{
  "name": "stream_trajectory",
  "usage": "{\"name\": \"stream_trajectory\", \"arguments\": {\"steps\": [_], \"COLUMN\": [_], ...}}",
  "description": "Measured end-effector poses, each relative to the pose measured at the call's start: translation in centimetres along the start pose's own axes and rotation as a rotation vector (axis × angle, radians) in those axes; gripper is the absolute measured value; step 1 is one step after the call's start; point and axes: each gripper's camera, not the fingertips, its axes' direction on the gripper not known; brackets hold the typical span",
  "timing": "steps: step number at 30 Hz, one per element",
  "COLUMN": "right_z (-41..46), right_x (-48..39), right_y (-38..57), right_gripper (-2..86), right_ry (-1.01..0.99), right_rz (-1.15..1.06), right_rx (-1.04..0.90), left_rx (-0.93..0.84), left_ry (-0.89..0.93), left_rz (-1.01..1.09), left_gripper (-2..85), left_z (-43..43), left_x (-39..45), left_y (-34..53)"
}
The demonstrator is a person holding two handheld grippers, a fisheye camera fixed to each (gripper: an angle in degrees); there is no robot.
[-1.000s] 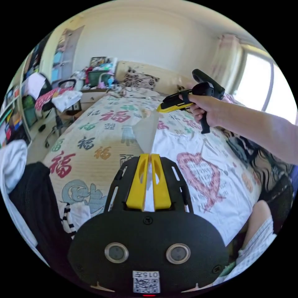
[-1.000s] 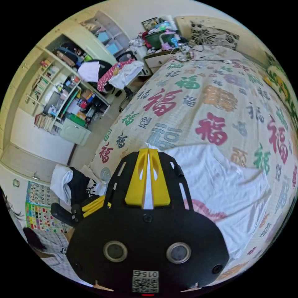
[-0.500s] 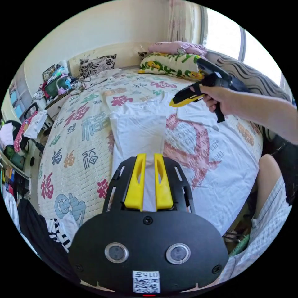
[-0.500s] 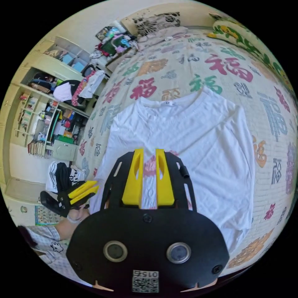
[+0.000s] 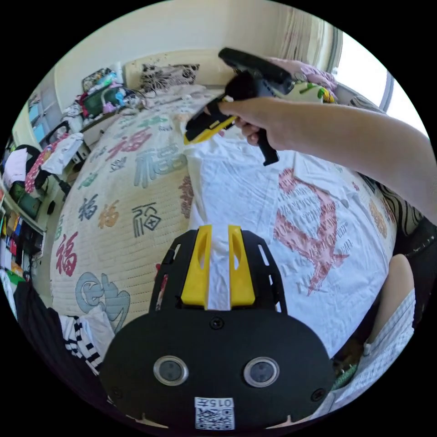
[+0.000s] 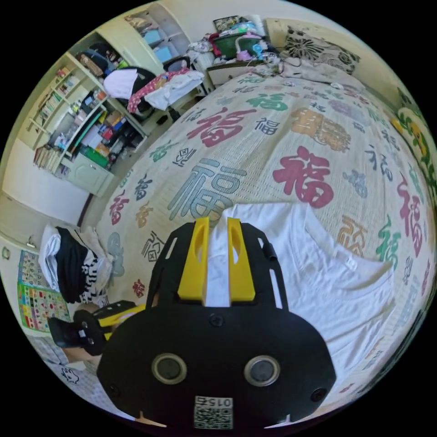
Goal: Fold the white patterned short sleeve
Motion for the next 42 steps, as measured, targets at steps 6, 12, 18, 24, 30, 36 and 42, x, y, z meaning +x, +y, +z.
{"name": "stream_trajectory", "arguments": {"steps": [6, 12, 18, 24, 30, 36, 42], "right_z": [1.6, -2.8, -7.5, -15.1, -18.5, -32.1, -39.2], "right_x": [-0.2, 2.8, 3.7, 2.4, 2.4, 10.1, 15.4], "right_y": [-3.9, -5.5, -4.0, 2.0, 7.7, 10.4, 10.6], "right_gripper": [-0.2, -1.0, -0.9, -0.7, -0.7, 5.2, 9.5], "right_ry": [0.086, -0.003, 0.059, -0.207, -0.015, 0.106, 0.241], "right_rz": [-0.127, 0.054, 0.140, -0.092, -0.140, -0.023, 0.091], "right_rx": [-0.278, -0.153, -0.059, -0.096, -0.245, -0.020, 0.017], "left_rx": [-0.054, -0.019, -0.019, 0.061, -0.117, 0.113, 0.021], "left_ry": [0.044, 0.001, 0.005, 0.033, 0.109, 0.087, 0.048], "left_rz": [-0.094, -0.091, -0.094, -0.024, 0.101, 0.098, 0.220], "left_gripper": [7.0, 6.3, 6.4, 6.2, 5.3, 8.4, 9.7], "left_z": [4.4, 6.8, 9.0, 8.0, 13.2, 10.4, 16.7], "left_x": [-2.5, -1.7, -1.4, 0.8, 4.9, 1.7, 0.9], "left_y": [-0.6, -1.2, -2.4, -3.8, -6.8, -14.6, -29.2]}}
